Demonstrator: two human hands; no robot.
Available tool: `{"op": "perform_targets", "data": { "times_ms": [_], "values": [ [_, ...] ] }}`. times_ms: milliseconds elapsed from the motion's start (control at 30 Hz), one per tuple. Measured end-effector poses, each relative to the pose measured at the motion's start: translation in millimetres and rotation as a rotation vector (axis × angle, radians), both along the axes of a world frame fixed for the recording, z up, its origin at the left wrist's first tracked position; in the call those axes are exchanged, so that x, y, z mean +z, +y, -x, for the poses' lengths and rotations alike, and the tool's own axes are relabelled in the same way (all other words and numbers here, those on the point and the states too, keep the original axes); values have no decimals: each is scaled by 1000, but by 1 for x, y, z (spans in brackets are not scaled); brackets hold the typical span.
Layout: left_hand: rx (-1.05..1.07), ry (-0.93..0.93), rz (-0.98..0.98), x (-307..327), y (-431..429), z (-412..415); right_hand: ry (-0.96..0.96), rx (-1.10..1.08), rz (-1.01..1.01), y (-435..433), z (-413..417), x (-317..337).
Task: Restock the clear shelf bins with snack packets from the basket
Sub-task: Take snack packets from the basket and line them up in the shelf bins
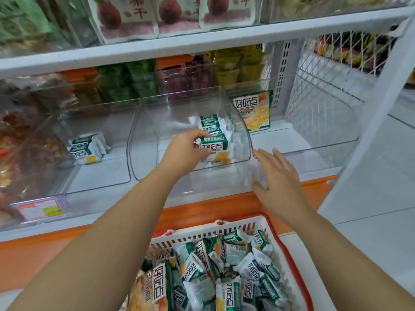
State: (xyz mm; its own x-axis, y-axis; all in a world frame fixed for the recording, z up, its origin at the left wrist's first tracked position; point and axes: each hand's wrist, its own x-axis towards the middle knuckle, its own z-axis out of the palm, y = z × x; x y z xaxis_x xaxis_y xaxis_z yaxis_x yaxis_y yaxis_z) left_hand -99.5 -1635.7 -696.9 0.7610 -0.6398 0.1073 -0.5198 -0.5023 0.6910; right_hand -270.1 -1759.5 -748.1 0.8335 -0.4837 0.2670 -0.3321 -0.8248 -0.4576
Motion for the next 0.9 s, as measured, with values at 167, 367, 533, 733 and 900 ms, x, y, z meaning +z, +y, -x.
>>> {"op": "perform_targets", "data": {
  "times_ms": [167,367,533,733,900],
  "values": [
    [-109,-67,-276,-20,-34,-17,71,14,43,-1,2,-2],
    [-92,-141,-378,-28,-47,-22,81,19,57,-4,1,-5],
    [-93,-113,-381,-31,-48,-25,68,20,35,-3,1,-5],
    [-100,27,-332,-22,-33,-26,-46,34,21,0,2,-16],
    [-32,-367,23,-27,-3,11,-382,83,90,28,9,-51]
  ]
}}
